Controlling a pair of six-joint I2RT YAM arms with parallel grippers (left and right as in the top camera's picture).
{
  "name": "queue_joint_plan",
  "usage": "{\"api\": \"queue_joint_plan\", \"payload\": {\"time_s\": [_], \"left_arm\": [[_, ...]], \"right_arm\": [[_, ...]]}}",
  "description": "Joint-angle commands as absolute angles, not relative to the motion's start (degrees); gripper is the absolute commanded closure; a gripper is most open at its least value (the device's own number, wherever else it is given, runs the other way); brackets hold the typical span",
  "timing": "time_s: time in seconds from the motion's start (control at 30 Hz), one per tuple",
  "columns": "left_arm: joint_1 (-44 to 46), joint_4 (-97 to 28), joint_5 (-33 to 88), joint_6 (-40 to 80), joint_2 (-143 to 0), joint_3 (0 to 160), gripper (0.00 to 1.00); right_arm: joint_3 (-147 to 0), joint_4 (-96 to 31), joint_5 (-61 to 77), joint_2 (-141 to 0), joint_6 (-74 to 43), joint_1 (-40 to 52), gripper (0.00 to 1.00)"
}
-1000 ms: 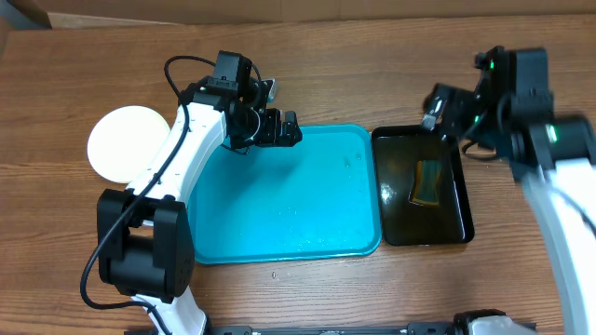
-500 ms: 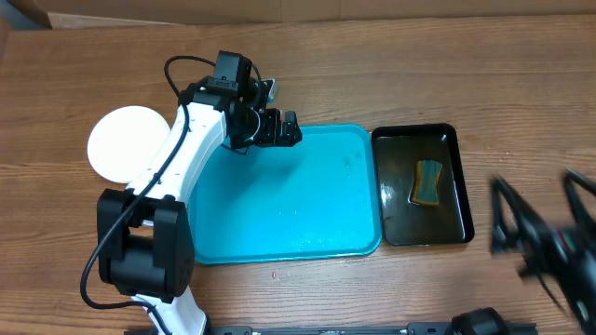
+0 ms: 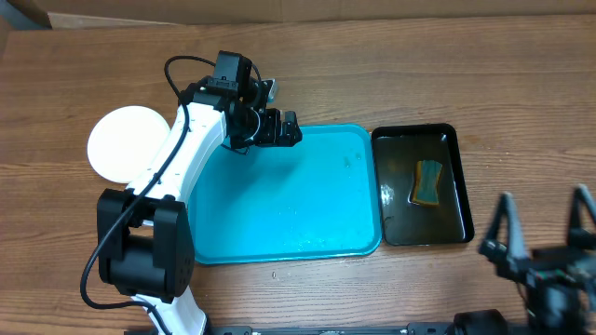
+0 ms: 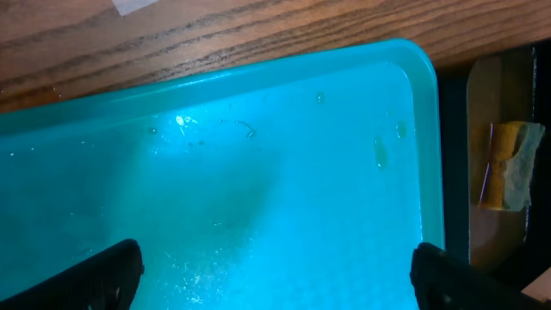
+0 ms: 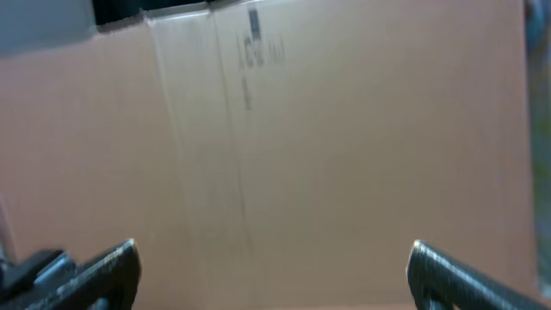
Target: Clean dirty plates on tray and stack at the side
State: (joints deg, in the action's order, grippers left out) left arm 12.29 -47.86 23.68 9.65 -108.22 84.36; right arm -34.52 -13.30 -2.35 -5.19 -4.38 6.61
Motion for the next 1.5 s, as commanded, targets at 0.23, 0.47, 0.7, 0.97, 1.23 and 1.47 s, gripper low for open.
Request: {"api": "queue_joint_plan", "payload": {"time_s": [0.23,0.47,0.7,0.97,1.23,1.47], "left_arm": [[12.4,-47.7,23.3,9.2,-108.5,84.1,0.0],[12.4,-47.7,23.3,9.2,-108.5,84.1,0.0],[12.4,-47.7,23.3,9.2,-108.5,84.1,0.0],[12.4,-47.7,23.3,9.2,-108.5,84.1,0.0],[12.4,-47.7,23.3,9.2,-108.5,84.1,0.0],[12.4,-47.7,23.3,9.2,-108.5,84.1,0.0]], "right_arm": [[-4.6,18.3,2.7,-0.2,-4.7,6.1,0.0],[-0.5,14.3,2.7,-0.2,-4.6,6.0,0.0],[-0.5,2.6,2.7,-0.2,-4.6,6.0,0.0],[-0.5,-4.6,2.5,-0.2,-4.6,5.9,0.0],[-0.5,-4.6,2.5,-0.2,-4.6,5.9,0.0],[-0.5,-4.6,2.5,-0.2,-4.6,5.9,0.0]]}}
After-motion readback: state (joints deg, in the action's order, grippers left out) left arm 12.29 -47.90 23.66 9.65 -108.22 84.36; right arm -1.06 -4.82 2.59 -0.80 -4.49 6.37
